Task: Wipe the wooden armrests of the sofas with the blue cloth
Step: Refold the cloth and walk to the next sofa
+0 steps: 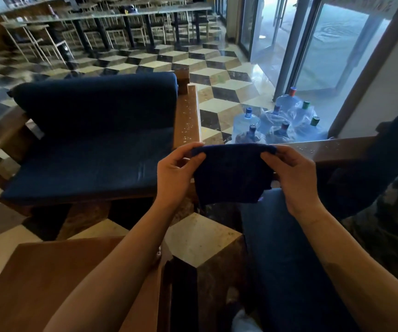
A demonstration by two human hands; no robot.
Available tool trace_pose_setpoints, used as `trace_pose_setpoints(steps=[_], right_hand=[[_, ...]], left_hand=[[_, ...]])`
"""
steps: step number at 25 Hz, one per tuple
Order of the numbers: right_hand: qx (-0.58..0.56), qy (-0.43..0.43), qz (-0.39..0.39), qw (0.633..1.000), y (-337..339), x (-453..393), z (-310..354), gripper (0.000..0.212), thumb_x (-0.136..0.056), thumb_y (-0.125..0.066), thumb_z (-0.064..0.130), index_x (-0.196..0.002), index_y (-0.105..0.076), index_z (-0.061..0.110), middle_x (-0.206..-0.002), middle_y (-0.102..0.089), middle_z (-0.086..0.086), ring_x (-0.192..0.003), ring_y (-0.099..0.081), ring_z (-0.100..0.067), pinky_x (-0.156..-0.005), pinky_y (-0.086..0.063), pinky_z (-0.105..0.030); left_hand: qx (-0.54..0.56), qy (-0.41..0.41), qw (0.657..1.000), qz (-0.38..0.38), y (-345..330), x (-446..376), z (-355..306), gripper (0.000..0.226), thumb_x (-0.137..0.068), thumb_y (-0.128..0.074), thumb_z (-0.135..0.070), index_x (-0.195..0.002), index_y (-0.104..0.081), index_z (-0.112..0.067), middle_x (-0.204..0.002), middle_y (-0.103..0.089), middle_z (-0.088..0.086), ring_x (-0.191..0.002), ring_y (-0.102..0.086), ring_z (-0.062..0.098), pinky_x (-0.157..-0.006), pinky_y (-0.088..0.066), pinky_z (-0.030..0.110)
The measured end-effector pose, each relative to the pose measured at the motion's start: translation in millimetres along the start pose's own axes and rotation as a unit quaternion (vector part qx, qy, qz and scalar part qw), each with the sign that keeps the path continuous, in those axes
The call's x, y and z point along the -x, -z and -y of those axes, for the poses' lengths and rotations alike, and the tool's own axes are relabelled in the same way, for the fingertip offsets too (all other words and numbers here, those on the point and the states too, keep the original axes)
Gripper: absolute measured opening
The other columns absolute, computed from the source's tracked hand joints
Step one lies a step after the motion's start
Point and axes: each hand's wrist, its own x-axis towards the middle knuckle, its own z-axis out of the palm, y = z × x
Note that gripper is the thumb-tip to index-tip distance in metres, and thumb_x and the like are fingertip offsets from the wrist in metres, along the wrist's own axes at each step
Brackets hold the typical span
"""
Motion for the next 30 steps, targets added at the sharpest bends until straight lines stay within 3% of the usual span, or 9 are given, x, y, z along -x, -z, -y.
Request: trace_pose_setpoints(steps=[6,11,15,18,23,27,30], right_hand=[[0.006,-0.014,0.022,1.000,-8,-119,-15,0.022,-0.088,-0.071,0.018,-0.086,-0.075,0.040,-0.091,-0.075,0.005,-0.092,-0.071,-0.024,-0.081,-0.059,-0.052],[0.028,0.004,0.011,1.000,-23,-200,-24,0.025,-0.088,-0.070,0.013,-0.083,-0.073,0.037,-0.089,-0.075,0.009,-0.085,-0.070,-0.012,-0.076,-0.058,-0.030],[0.015,0.011,0.025,1.000,-47,-256,-29,0.025,-0.089,-0.067,0.007,-0.087,-0.071,0.031,-0.082,-0.074,0.012,-0.077,-0.070,-0.002,-0.071,-0.059,-0.020],[0.024,0.006,0.007,1.000,-73,-301,-41,0.025,-0.088,-0.068,0.006,-0.087,-0.072,0.031,-0.084,-0.073,0.008,-0.077,-0.069,-0.006,-0.075,-0.058,-0.026],[0.071,0.020,-0.025,0.997,-119,-379,-52,0.027,-0.089,-0.067,0.007,-0.088,-0.069,0.034,-0.090,-0.072,0.005,-0.087,-0.069,-0.018,-0.084,-0.058,-0.040],[0.076,0.031,-0.069,0.994,-145,-426,-61,0.024,-0.089,-0.068,0.012,-0.090,-0.068,0.036,-0.092,-0.073,0.007,-0.087,-0.072,-0.016,-0.080,-0.061,-0.032],[0.082,0.019,-0.082,0.993,-154,-456,-67,0.020,-0.089,-0.068,0.016,-0.094,-0.069,0.035,-0.098,-0.075,0.001,-0.092,-0.073,-0.017,-0.080,-0.061,-0.041]], left_hand=[[-0.022,0.002,0.999,-0.032,-39,-110,28,0.024,-0.093,-0.065,-0.010,-0.109,-0.067,-0.027,-0.104,-0.070,-0.005,-0.090,-0.067,0.001,-0.071,-0.054,0.015],[-0.014,0.003,0.999,-0.044,-59,-186,46,0.026,-0.090,-0.068,-0.007,-0.103,-0.066,-0.030,-0.099,-0.070,-0.005,-0.085,-0.067,0.002,-0.072,-0.054,0.017],[-0.004,0.021,0.999,-0.039,-59,-246,68,0.025,-0.090,-0.068,-0.010,-0.102,-0.066,-0.033,-0.102,-0.072,-0.004,-0.093,-0.070,0.013,-0.079,-0.060,0.032],[0.000,0.022,0.999,-0.025,-52,-301,92,0.023,-0.090,-0.069,-0.009,-0.101,-0.066,-0.029,-0.099,-0.072,-0.004,-0.090,-0.071,0.013,-0.079,-0.061,0.038],[0.012,0.004,1.000,0.014,-47,-401,123,0.018,-0.090,-0.068,-0.008,-0.104,-0.064,-0.020,-0.098,-0.070,-0.003,-0.084,-0.068,0.005,-0.073,-0.058,0.027],[0.037,0.017,0.998,0.056,-46,-464,140,0.018,-0.092,-0.066,-0.008,-0.106,-0.062,-0.019,-0.100,-0.068,-0.008,-0.086,-0.067,0.002,-0.073,-0.057,0.022],[0.050,0.024,0.996,0.067,-52,-503,154,0.019,-0.092,-0.067,-0.011,-0.110,-0.063,-0.015,-0.100,-0.068,-0.008,-0.087,-0.068,0.003,-0.072,-0.055,0.021]])
